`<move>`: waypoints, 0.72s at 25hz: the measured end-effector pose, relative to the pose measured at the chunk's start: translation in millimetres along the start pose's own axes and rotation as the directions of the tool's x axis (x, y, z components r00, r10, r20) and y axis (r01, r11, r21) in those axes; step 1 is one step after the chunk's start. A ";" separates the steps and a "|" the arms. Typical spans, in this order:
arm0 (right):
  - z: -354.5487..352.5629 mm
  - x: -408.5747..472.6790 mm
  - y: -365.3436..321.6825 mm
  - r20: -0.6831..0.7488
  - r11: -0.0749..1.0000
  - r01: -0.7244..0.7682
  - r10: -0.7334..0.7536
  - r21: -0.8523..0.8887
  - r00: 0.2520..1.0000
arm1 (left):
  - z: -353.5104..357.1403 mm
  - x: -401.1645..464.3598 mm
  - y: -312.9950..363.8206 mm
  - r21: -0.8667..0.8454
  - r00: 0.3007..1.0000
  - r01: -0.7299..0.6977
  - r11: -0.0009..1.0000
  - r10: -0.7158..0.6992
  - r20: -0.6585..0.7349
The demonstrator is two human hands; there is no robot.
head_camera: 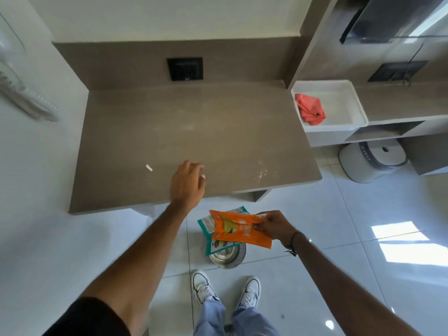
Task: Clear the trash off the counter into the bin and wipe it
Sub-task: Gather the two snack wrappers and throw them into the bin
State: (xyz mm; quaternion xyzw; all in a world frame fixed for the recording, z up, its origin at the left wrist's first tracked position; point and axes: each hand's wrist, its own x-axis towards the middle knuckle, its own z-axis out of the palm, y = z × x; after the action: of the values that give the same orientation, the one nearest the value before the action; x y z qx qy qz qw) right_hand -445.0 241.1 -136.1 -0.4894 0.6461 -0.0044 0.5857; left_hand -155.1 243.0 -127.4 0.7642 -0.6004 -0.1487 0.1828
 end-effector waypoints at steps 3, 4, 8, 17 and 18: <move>24.1 20.4 28.9 -0.172 0.985 -0.038 0.009 -0.168 0.985 | 26.0 23.2 -16.0 0.201 0.998 -0.032 0.979 0.019 0.066; 33.8 33.5 38.9 -0.207 0.983 -0.042 0.004 -0.181 0.978 | 36.3 30.1 -19.6 0.217 0.996 -0.030 0.976 0.010 0.090; 69.7 84.1 70.9 -0.202 0.968 -0.088 0.041 -0.234 0.979 | 55.5 40.8 -28.5 0.286 0.999 -0.050 0.957 0.043 0.032; 129.9 201.1 153.8 -0.169 0.893 -0.216 0.160 -0.394 0.973 | 61.7 44.8 -31.9 0.371 0.996 -0.076 0.925 0.085 -0.008; 131.5 199.0 155.2 -0.180 0.895 -0.207 0.146 -0.395 0.973 | 60.3 43.8 -31.4 0.375 0.997 -0.066 0.925 0.075 -0.010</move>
State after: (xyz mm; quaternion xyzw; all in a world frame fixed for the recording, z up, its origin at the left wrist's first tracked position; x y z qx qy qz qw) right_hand -409.3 269.7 -417.0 -0.5391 0.7154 0.1488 0.4187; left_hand -144.7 201.0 -195.8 0.7646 -0.6427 -0.0156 0.0465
